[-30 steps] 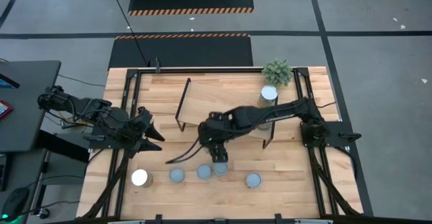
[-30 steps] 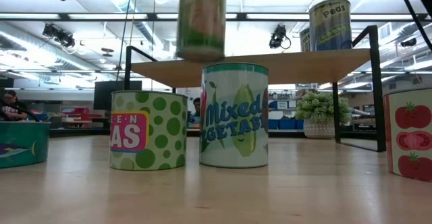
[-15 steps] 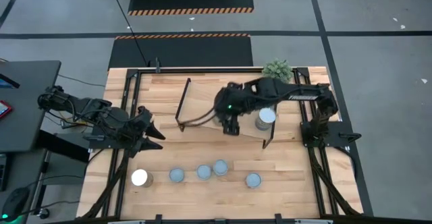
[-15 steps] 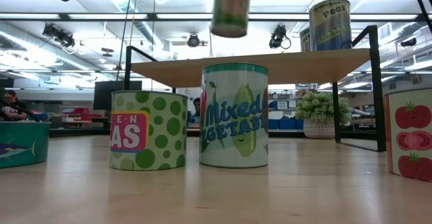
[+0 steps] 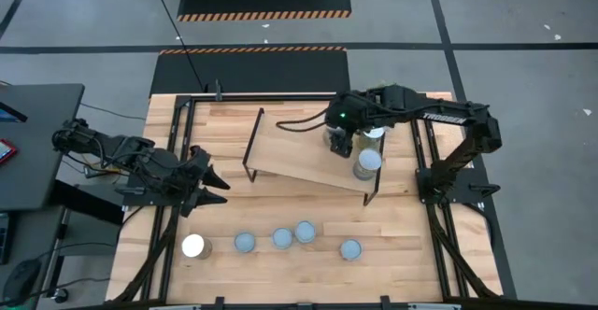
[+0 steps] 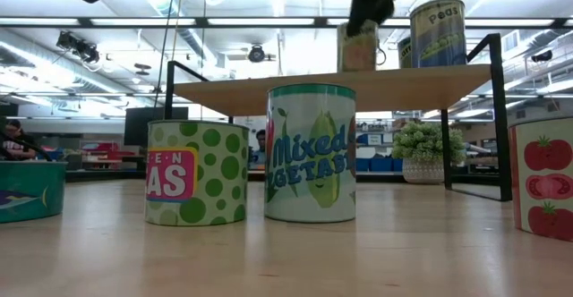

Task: Pick and place cans onto a shelf
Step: Put the canned oranges on the shelf

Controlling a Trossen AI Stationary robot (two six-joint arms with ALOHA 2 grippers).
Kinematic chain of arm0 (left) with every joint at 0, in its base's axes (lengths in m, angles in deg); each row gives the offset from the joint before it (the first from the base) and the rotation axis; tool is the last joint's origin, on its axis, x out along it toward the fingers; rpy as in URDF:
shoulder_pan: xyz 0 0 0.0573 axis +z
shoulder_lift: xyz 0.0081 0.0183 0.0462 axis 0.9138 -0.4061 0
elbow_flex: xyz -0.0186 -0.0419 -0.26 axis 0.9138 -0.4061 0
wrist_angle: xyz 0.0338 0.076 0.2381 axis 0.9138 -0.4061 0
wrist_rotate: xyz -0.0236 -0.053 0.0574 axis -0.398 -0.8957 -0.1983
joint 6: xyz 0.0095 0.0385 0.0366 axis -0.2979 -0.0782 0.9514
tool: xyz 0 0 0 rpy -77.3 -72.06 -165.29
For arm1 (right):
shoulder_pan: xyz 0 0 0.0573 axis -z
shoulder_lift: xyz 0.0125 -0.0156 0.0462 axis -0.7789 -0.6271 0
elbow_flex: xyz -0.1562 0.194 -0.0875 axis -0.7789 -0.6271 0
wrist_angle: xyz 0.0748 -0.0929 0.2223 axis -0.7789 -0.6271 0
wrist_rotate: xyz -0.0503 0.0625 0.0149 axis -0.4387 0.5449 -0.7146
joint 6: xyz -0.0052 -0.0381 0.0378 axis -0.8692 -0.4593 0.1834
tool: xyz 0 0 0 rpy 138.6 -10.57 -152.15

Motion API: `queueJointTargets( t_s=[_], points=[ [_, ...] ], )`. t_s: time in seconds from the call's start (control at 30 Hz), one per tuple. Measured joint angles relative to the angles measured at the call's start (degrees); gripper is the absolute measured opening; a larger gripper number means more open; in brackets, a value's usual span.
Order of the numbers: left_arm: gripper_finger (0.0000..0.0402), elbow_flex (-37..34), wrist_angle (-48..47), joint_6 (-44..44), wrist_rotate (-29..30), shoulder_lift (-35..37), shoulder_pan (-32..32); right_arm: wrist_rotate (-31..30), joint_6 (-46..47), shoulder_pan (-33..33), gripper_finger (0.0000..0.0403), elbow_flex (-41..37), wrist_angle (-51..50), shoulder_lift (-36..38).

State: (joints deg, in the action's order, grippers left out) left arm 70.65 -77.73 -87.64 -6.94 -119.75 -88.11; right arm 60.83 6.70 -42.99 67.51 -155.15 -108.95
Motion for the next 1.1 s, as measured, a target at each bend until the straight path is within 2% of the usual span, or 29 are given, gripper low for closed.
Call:
queueJointTargets(
  t_s=[0.3, 0.43, 0.53, 1.1],
  points=[
    [0.0217, 0.00, 0.00, 0.19, 3.70, 0.01, 0.02, 0.65, -0.30, 4.46, 0.0324, -8.25, 3.94, 4.76],
    [0.0217, 0.00, 0.00, 0.17, 3.94, 0.00, 0.02, 3.19, -0.88, 6.31, 0.0324, -10.03, 5.23, 5.43],
    [0.0217, 0.00, 0.00, 0.15, 3.94, 0.01, 0.02, 4.65, -0.87, 7.08, 0.0325, -10.38, 5.51, 5.55],
    [0.0217, 0.00, 0.00, -0.42, 3.95, 0.01, 0.02, 4.67, -0.54, 7.07, 0.0331, -9.94, 1.98, 6.18]
  ],
)
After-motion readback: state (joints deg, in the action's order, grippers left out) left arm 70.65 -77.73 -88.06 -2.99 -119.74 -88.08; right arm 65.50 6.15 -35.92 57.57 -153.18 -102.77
